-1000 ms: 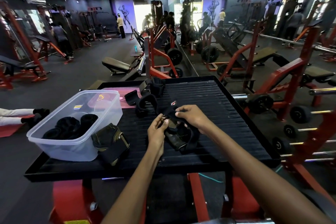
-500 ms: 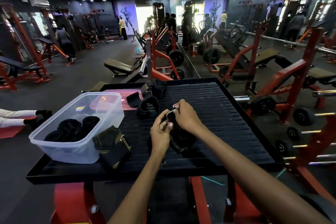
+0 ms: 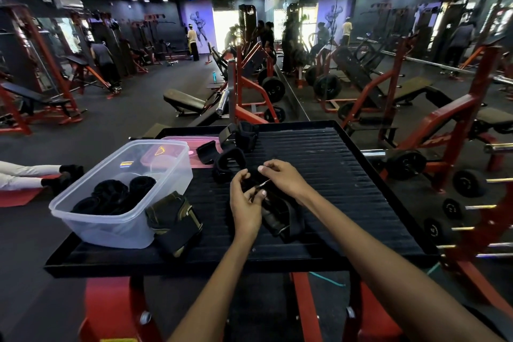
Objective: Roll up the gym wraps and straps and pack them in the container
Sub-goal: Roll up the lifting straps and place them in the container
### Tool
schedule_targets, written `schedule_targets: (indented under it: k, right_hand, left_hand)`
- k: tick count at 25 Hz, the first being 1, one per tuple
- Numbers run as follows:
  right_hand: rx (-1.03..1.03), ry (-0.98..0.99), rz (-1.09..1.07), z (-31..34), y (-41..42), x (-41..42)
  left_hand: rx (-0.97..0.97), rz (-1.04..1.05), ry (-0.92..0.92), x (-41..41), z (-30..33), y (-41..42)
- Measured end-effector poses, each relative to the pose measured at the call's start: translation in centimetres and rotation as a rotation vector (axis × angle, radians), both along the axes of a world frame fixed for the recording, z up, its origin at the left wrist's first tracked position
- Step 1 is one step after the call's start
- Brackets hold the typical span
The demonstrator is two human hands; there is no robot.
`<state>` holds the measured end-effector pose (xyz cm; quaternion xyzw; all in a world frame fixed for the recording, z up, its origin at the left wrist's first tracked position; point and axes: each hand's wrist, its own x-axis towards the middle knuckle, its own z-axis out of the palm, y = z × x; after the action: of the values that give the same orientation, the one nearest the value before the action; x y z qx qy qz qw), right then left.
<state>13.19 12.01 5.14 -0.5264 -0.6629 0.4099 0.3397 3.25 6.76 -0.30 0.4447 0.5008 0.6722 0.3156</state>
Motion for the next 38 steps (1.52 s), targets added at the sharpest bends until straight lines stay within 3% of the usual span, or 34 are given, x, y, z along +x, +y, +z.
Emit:
schedule_targets:
  k: [2, 4, 7, 9, 23, 26, 30, 38]
  right_hand:
    - [0.028, 0.005, 0.031, 0.2, -0.1, 0.2]
    - [-0.003, 0.186, 0.023, 0.5, -0.3, 0.5]
    - [-0.058, 0.517, 0.008, 0.9, -0.9, 0.9]
    - [-0.064, 0.636, 0.014, 1.0, -1.2, 1.0]
    - [0.054, 0.536, -0.235, 0.6, -0.6, 2.9]
    - [-0.005, 0.67, -0.224, 0.4, -0.4, 3.5]
    - [-0.067, 0.859, -0.201, 0.7, -0.8, 4.1]
    - [-0.2, 0.868, -0.037, 1.0, -2.7, 7.0]
  left_hand:
    - [0.004, -0.03, -0.043, -0.2, -0.1, 0.0]
    - [-0.028, -0.057, -0.063, -0.3, -0.1, -0.1]
    - [-0.112, -0.089, 0.094, -0.4, -0.2, -0.3]
    - [-0.172, -0.156, 0.167, -0.6, -0.2, -0.4]
    - [-0.221, -0.404, 0.182, -1.5, -0.7, -0.2]
    - [-0.213, -0.434, 0.273, -1.7, -1.0, 0.1]
    - [-0.209, -0.228, 0.355, -0.9, -0.2, -0.3]
    - [-0.25, 0.223, 0.23, -1.4, -0.1, 0.2]
